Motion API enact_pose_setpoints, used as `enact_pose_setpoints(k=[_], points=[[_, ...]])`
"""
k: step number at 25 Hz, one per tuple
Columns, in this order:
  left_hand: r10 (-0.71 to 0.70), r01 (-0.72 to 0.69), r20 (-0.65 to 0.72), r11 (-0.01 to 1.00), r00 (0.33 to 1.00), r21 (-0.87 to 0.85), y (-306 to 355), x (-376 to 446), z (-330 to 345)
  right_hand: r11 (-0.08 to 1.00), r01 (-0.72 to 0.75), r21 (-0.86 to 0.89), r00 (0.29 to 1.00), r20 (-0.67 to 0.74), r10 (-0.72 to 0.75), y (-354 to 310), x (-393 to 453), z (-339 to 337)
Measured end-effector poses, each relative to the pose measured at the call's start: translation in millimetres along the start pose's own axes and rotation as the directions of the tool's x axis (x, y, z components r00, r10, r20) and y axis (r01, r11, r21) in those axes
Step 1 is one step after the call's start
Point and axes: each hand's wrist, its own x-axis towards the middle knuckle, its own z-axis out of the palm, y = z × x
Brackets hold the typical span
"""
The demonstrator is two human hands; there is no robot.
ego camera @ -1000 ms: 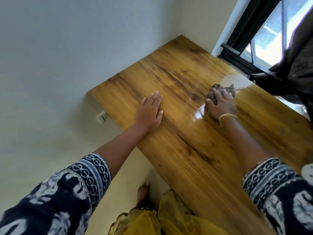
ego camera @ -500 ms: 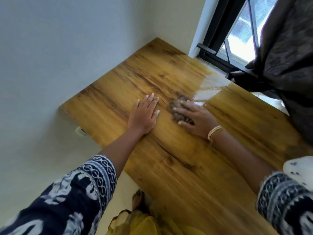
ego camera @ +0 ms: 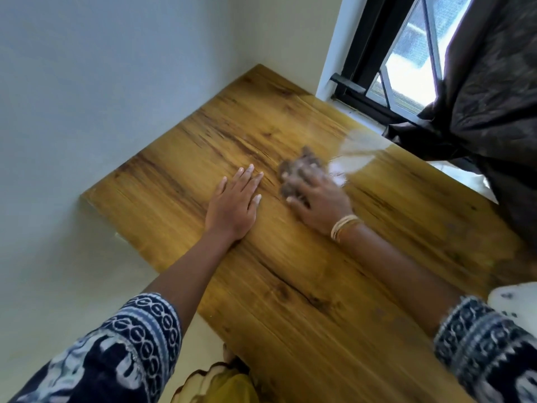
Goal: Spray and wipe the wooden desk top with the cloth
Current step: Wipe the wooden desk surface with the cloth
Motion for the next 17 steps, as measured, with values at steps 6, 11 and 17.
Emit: enact_pose_setpoints(k=[6, 11, 17], points=[[-0.008, 0.008, 0.006, 1.0, 1.0, -0.005, 1.1, -1.1, -2.5, 0.949, 0.314, 0.007, 0.945, 0.096, -0.313, 45.6, 33.3, -7.0], [-0.01, 0.009, -0.013, 1.0, 1.0, -0.016, 1.4, -1.4, -0.9, 0.956, -0.291, -0.029, 0.954, 0.065, 0.292, 110.0, 95.9, -27.9], [-0.016, 0.015, -0.018, 1.0, 1.0, -0.019, 0.8, -0.8, -0.2, 0.993, -0.118, 0.023, 0.993, 0.024, 0.117, 38.0, 78.5, -9.3]])
